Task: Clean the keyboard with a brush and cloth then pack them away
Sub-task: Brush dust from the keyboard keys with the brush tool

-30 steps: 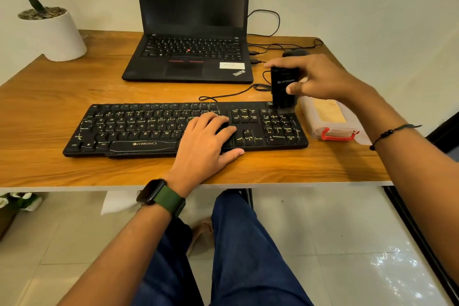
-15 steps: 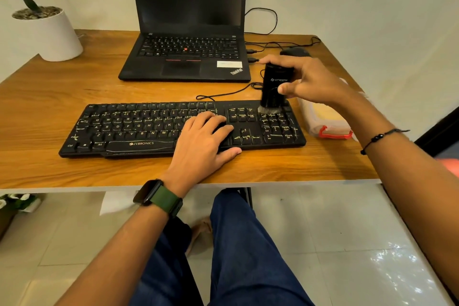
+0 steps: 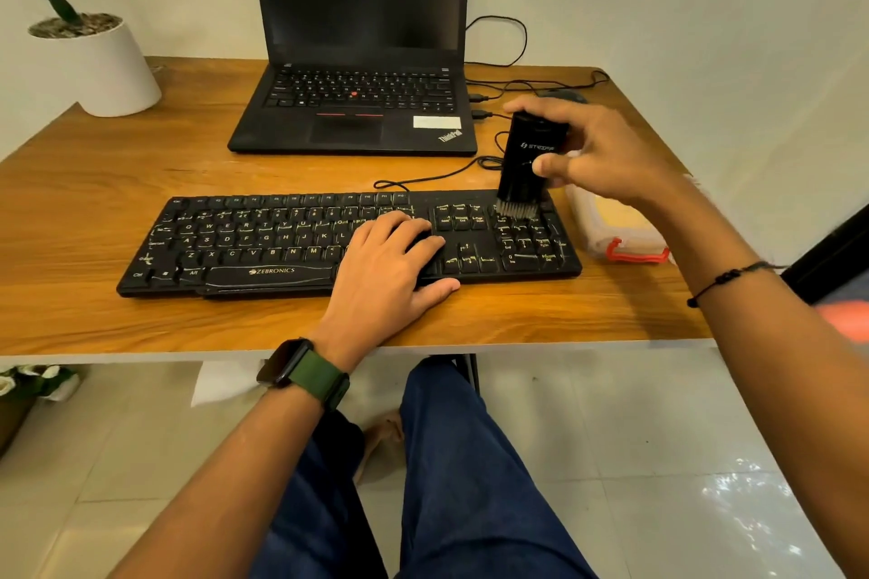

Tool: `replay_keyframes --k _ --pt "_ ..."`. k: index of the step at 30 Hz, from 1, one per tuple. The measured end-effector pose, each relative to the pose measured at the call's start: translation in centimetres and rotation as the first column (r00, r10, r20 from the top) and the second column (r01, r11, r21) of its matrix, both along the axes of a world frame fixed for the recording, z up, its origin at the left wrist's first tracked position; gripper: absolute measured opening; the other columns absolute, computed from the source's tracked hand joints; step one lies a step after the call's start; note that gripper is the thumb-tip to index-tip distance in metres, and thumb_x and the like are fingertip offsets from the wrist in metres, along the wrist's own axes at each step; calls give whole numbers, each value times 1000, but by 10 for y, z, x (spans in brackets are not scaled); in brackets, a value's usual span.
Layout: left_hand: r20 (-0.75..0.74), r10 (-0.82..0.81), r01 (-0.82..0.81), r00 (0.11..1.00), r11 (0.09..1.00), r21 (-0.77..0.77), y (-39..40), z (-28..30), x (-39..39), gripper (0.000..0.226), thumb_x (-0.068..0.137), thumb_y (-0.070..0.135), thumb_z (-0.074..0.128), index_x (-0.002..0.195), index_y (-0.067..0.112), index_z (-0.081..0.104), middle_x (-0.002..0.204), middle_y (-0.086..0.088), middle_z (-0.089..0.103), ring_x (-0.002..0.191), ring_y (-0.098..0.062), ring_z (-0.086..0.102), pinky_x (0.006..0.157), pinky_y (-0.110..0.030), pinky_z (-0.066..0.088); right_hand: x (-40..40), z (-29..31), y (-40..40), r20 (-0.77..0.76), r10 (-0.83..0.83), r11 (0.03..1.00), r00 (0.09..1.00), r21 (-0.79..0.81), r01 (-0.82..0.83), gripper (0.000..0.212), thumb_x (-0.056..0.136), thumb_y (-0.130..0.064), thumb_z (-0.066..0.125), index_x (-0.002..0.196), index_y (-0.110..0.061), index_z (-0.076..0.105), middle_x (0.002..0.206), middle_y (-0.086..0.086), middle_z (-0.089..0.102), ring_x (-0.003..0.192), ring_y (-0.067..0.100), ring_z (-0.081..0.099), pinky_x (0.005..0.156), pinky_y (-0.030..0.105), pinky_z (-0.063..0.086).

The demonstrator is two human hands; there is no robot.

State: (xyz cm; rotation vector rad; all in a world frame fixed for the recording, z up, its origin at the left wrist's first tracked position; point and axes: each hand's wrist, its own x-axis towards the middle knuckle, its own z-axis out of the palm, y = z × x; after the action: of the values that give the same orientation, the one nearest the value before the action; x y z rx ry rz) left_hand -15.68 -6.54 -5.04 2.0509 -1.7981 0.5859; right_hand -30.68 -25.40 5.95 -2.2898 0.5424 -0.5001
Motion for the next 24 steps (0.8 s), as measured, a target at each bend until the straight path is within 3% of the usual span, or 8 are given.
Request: replay_keyframes --k 6,9,13,17,21,24 --pt "0 6 -6 1000 1000 0 1 0 0 56 81 56 43 108 13 66 111 -7 63 107 -29 55 87 -41 44 14 -10 0 -46 28 994 999 -101 -33 62 82 0 61 132 -33 43 119 -10 48 112 11 47 80 15 44" --pt "-5 4 -4 1000 1000 5 1 1 0 56 82 56 43 109 12 66 112 -7 63 107 -29 55 87 -41 44 17 -11 0 -55 58 991 997 -120 -64 62 81 -7 65 133 -29 38 125 -2 45 112 16 49 82 24 50" --pt "-2 7 -7 1000 1000 13 1 0 0 57 82 56 42 109 13 66 112 -7 63 107 -29 55 88 -41 44 14 -12 1 -70 92 994 993 -47 -95 61 80 -1 64 127 -32 40 128 -5 40 111 23 52 62 39 59" --pt "-2 11 -11 1000 1000 15 1 0 0 57 82 57 41 110 13 66 112 -7 63 107 -29 55 87 -41 44 7 1 -4 -87 135 984 987 125 -123 60 81 3 63 120 -38 43 119 -8 42 104 20 56 59 35 59" --pt "-5 8 -8 1000 1000 19 1 1 0 58 82 57 41 110 13 65 113 -7 63 108 -29 54 88 -41 44 11 -7 0 -4 85 996 996 17 -85 61 80 2 63 120 -38 42 119 -12 42 110 22 53 60 31 59" --pt "-7 9 -9 1000 1000 22 1 1 0 58 82 57 41 111 13 65 113 -7 63 108 -29 54 88 -42 43 12 -13 -1 -43 129 992 991 7 -129 61 80 3 63 121 -37 43 124 -8 41 112 24 52 61 36 60"
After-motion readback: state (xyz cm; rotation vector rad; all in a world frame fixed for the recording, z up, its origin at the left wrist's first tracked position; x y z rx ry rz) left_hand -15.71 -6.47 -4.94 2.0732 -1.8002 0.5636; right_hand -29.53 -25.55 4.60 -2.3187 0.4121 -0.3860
